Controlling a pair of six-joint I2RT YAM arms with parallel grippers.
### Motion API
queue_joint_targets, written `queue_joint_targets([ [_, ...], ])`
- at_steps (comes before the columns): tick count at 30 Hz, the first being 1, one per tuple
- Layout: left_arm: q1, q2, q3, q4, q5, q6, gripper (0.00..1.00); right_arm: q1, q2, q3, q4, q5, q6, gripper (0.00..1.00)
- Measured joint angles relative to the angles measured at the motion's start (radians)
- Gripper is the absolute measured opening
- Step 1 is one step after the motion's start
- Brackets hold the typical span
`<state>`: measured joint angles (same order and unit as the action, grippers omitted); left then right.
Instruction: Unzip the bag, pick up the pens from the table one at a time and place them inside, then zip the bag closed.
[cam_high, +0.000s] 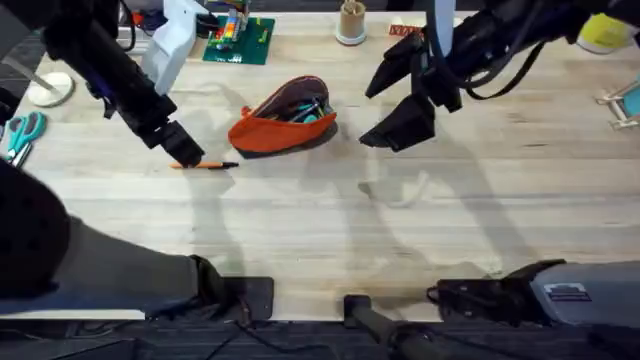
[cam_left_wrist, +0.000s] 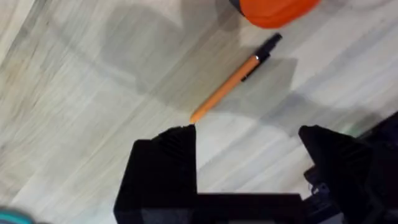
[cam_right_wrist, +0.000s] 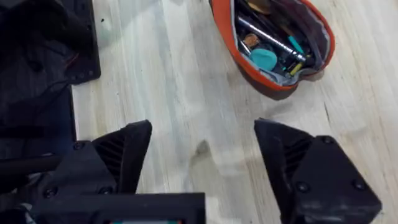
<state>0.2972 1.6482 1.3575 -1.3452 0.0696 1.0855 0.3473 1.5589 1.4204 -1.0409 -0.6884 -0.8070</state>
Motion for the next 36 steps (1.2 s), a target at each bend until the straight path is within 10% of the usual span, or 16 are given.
queue_joint_targets([
  [29, 0.048, 0.024, 0.000, 0.147, 0.006, -0.018, 0.994, 0.000, 0.000, 0.000, 0.000, 0.000, 0.000, 0.996],
  [36, 0.048, 0.024, 0.000, 0.164, -0.014, 0.090, 0.995, 0.000, 0.000, 0.000, 0.000, 0.000, 0.000, 0.996],
])
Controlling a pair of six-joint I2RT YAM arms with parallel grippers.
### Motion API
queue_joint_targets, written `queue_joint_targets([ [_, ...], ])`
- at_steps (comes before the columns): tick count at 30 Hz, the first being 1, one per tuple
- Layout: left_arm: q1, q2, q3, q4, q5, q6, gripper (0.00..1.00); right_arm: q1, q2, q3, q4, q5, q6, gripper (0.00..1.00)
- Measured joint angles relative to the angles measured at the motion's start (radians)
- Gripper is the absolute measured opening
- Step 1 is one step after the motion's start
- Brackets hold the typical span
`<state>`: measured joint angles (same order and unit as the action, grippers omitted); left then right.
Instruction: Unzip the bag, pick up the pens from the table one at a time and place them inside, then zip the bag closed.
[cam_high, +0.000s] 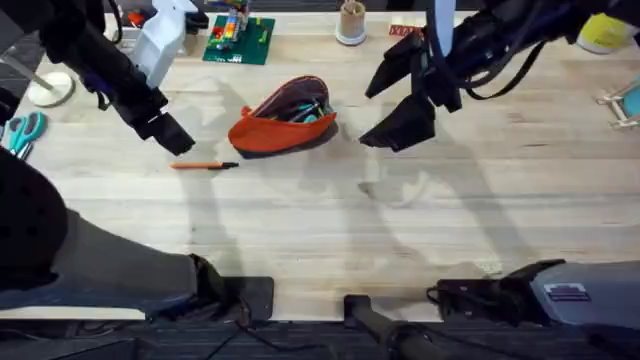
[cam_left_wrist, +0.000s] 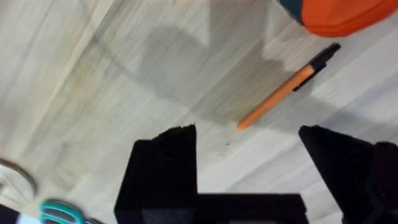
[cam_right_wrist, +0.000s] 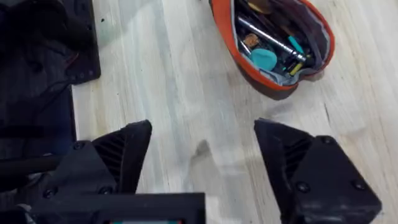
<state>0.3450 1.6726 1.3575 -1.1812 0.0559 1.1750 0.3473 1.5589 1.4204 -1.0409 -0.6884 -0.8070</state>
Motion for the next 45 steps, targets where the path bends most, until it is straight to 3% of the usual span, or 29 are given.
queue_joint_targets([
  [7, 0.011, 0.000, 0.000, -0.036, 0.035, 0.190, 0.996, 0.000, 0.000, 0.000, 0.000, 0.000, 0.000, 0.996],
  [11, 0.051, 0.001, 0.000, -0.109, 0.097, 0.337, 0.995, 0.000, 0.000, 0.000, 0.000, 0.000, 0.000, 0.995],
  [15, 0.096, 0.014, 0.000, -0.106, 0.142, 0.413, 0.995, 0.000, 0.000, 0.000, 0.000, 0.000, 0.000, 0.996],
  [21, 0.119, 0.089, 0.000, -0.082, 0.165, 0.451, 0.995, 0.000, 0.000, 0.000, 0.000, 0.000, 0.000, 0.996],
  [28, 0.114, 0.235, 0.000, -0.065, 0.118, 0.461, 0.994, 0.000, 0.000, 0.000, 0.000, 0.000, 0.000, 0.996],
  [40, 0.044, 0.251, 0.003, -0.042, 0.051, 0.533, 0.995, 0.000, 0.000, 0.000, 0.000, 0.000, 0.000, 0.996],
  [45, -0.006, 0.251, 0.005, -0.034, -0.019, 0.539, 0.996, 0.000, 0.000, 0.000, 0.000, 0.000, 0.000, 0.996],
])
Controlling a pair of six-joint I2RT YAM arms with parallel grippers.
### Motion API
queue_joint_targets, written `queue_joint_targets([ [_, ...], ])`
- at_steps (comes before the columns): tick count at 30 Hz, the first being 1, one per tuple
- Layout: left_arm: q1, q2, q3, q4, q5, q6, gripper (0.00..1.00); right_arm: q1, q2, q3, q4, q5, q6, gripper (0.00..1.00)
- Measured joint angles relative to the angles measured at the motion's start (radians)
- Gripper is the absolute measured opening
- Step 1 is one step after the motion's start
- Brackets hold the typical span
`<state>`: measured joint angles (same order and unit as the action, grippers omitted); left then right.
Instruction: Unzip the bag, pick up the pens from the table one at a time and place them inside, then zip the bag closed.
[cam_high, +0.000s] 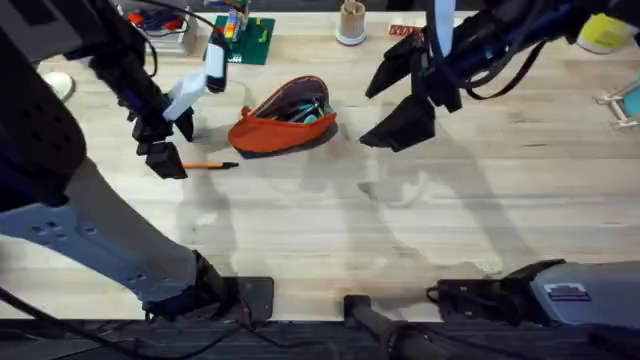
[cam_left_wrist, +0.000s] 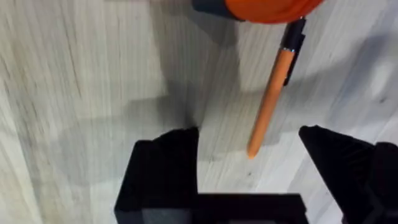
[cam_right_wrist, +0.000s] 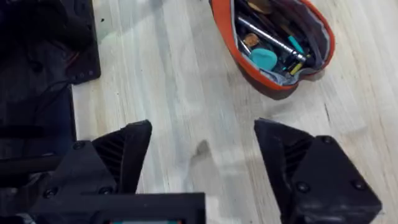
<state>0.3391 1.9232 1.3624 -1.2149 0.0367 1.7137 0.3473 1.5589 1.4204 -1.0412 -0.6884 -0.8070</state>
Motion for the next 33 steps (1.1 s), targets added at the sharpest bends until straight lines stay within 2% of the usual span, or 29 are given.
queue_joint_targets([
  [10, -0.116, -0.002, -0.012, 0.038, -0.119, -0.070, 0.999, 0.000, 0.000, 0.000, 0.000, 0.000, 0.000, 0.996],
  [15, -0.123, -0.029, -0.050, 0.075, -0.128, -0.082, 0.999, 0.000, 0.000, 0.000, 0.000, 0.000, 0.000, 0.996],
  [26, -0.134, -0.032, -0.055, 0.079, -0.132, -0.072, 0.999, 0.000, 0.000, 0.000, 0.000, 0.000, 0.000, 0.995],
  [27, -0.137, -0.032, -0.056, 0.079, -0.135, -0.071, 0.990, 0.000, 0.000, 0.000, 0.000, 0.000, 0.000, 0.995],
  [33, -0.144, -0.032, -0.056, 0.088, -0.132, -0.066, 0.774, 0.000, 0.000, 0.000, 0.000, 0.000, 0.000, 0.995],
])
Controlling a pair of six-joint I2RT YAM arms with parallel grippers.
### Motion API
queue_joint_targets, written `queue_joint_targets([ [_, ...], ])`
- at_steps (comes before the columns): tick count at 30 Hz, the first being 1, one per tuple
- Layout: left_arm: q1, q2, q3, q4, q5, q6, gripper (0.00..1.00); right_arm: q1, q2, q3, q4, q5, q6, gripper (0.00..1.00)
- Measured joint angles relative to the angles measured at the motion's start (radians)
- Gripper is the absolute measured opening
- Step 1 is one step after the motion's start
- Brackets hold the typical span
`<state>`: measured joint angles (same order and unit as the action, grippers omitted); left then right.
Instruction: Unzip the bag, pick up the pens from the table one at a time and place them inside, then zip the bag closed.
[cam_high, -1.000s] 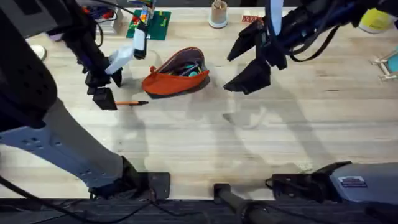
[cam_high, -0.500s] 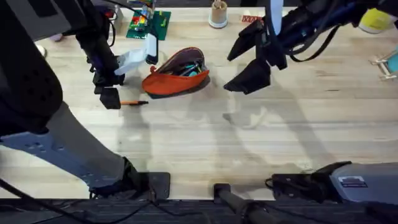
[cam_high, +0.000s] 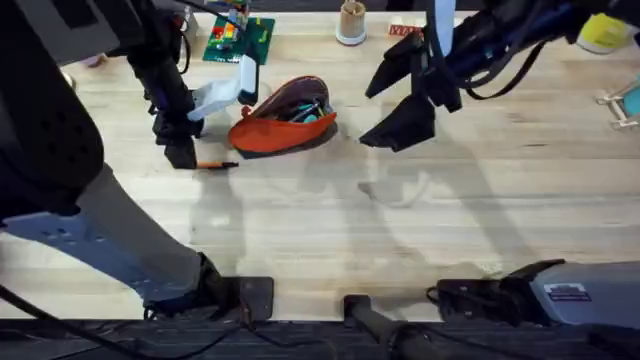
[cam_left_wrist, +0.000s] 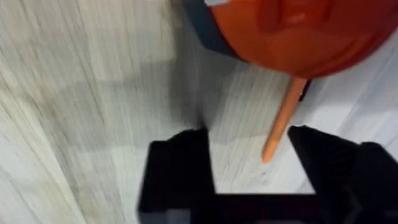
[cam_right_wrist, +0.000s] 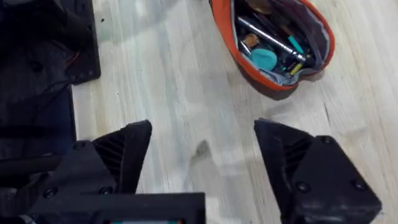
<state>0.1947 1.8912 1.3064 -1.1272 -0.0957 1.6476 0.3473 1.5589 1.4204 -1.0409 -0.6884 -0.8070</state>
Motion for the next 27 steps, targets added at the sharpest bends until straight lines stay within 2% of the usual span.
queue_joint_targets([
  [3, -0.007, 0.000, -0.001, -0.029, 0.024, 0.010, 0.507, 0.000, 0.000, 0.000, 0.000, 0.000, 0.000, 0.995],
  [5, -0.015, 0.001, -0.011, -0.060, 0.044, 0.017, 0.253, 0.000, 0.000, 0.000, 0.000, 0.000, 0.000, 0.995],
  [7, -0.021, 0.005, -0.019, -0.074, 0.055, 0.024, 0.068, 0.000, 0.000, 0.000, 0.000, 0.000, 0.000, 0.996],
  [10, -0.024, 0.006, -0.018, -0.076, 0.054, 0.024, 0.044, 0.000, 0.000, 0.000, 0.000, 0.000, 0.000, 0.996],
  [27, -0.033, 0.006, -0.018, -0.070, 0.045, 0.024, 0.039, 0.000, 0.000, 0.000, 0.000, 0.000, 0.000, 0.996],
])
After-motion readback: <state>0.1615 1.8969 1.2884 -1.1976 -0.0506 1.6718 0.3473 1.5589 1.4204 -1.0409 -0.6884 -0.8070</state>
